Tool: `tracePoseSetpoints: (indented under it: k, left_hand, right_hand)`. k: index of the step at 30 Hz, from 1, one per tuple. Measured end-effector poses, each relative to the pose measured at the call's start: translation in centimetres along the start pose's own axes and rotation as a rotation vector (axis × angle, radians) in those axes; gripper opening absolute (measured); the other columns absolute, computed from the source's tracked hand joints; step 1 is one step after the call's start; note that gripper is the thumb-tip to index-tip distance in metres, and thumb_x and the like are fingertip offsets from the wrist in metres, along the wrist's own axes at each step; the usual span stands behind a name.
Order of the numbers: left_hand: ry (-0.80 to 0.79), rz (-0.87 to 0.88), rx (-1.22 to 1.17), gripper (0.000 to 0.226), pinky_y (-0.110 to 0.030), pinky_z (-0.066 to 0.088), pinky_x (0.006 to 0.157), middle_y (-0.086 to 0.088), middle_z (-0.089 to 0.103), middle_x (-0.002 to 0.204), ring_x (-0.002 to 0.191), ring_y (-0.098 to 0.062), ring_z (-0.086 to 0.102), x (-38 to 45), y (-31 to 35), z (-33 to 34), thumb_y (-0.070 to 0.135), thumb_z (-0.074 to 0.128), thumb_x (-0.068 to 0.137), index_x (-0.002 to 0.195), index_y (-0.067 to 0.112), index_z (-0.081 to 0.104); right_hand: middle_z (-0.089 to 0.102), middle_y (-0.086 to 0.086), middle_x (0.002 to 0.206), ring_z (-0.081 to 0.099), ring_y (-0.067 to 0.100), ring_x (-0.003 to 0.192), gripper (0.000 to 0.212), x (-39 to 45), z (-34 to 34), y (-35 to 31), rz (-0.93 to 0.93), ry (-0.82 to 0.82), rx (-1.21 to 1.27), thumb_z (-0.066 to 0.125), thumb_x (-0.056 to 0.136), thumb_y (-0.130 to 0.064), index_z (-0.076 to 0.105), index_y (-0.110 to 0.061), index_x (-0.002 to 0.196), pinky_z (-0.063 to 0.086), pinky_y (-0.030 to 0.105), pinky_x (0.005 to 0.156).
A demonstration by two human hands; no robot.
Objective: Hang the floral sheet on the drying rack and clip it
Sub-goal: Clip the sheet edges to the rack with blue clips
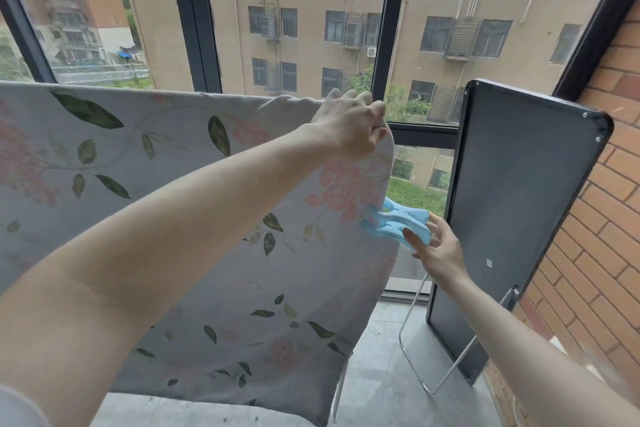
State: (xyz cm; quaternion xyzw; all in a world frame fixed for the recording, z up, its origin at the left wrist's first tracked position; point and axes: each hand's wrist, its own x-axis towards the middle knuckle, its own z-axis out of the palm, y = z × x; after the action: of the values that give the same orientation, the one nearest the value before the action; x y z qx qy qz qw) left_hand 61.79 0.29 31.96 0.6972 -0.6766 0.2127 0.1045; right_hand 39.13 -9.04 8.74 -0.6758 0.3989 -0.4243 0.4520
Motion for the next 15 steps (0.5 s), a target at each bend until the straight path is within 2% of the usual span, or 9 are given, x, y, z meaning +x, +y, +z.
tracePoseSetpoints:
  k: [2, 3, 8, 12, 14, 15]
  left_hand:
    - [0.083, 0.014, -0.025, 0.040, -0.046, 0.029, 0.111, -0.003, 0.054, 0.135, 0.127, -0.025, 0.048, -0.8, -0.3, 0.8, 0.046, 0.047, 0.101, 0.135, 0.024, 0.052]
    - [0.135, 0.015, -0.060, 0.045, -0.045, 0.026, 0.114, -0.002, 0.051, 0.141, 0.132, -0.025, 0.045, -1.4, -0.5, 1.0, 0.044, 0.050, 0.100, 0.141, 0.024, 0.049]
    - [0.257, -0.035, -0.062, 0.066, -0.049, 0.010, 0.127, -0.005, 0.039, 0.158, 0.149, -0.028, 0.030, -4.2, -1.8, 1.3, 0.038, 0.059, 0.092, 0.152, 0.020, 0.040]
    - [0.215, -0.068, -0.051, 0.077, -0.050, 0.008, 0.128, -0.006, 0.035, 0.160, 0.152, -0.029, 0.024, -5.8, -2.4, 1.4, 0.038, 0.062, 0.088, 0.157, 0.019, 0.033]
    - [0.195, -0.075, -0.067, 0.079, -0.049, 0.009, 0.128, -0.005, 0.035, 0.159, 0.151, -0.029, 0.025, -6.0, -2.6, 1.1, 0.037, 0.062, 0.088, 0.158, 0.019, 0.031]
    - [0.182, -0.080, -0.071, 0.079, -0.048, 0.010, 0.127, -0.004, 0.036, 0.158, 0.149, -0.029, 0.027, -6.1, -2.7, 0.8, 0.038, 0.062, 0.088, 0.159, 0.019, 0.030]
  right_hand:
    - [0.067, -0.012, 0.127, 0.070, 0.014, 0.109, 0.086, -0.1, -0.3, 0.4, -0.020, 0.006, -0.046, 0.080, 0.061, -0.080, 0.052, -0.047, 0.135, 0.061, 0.048, 0.090]
    - [0.065, -0.013, 0.128, 0.067, 0.014, 0.114, 0.087, -0.2, -0.6, 0.5, -0.034, 0.007, -0.065, 0.081, 0.065, -0.076, 0.050, -0.046, 0.140, 0.058, 0.048, 0.096]
    - [0.052, -0.008, 0.150, 0.051, 0.010, 0.133, 0.086, -0.3, -0.3, -1.3, -0.139, 0.037, -0.131, 0.082, 0.081, -0.050, 0.041, -0.031, 0.155, 0.047, 0.037, 0.110]
    - [0.051, -0.011, 0.146, 0.050, 0.008, 0.127, 0.085, 0.5, 0.2, -2.2, -0.180, 0.010, -0.267, 0.080, 0.081, -0.055, 0.045, -0.029, 0.153, 0.044, 0.032, 0.106]
    - [0.057, -0.008, 0.136, 0.056, 0.010, 0.116, 0.090, 0.9, 0.1, -2.1, -0.137, -0.007, -0.313, 0.076, 0.074, -0.072, 0.050, -0.026, 0.147, 0.049, 0.031, 0.097]
    - [0.062, -0.009, 0.127, 0.062, 0.009, 0.105, 0.092, 0.9, 0.0, -2.3, -0.113, -0.014, -0.307, 0.071, 0.067, -0.082, 0.055, -0.026, 0.139, 0.052, 0.026, 0.087]
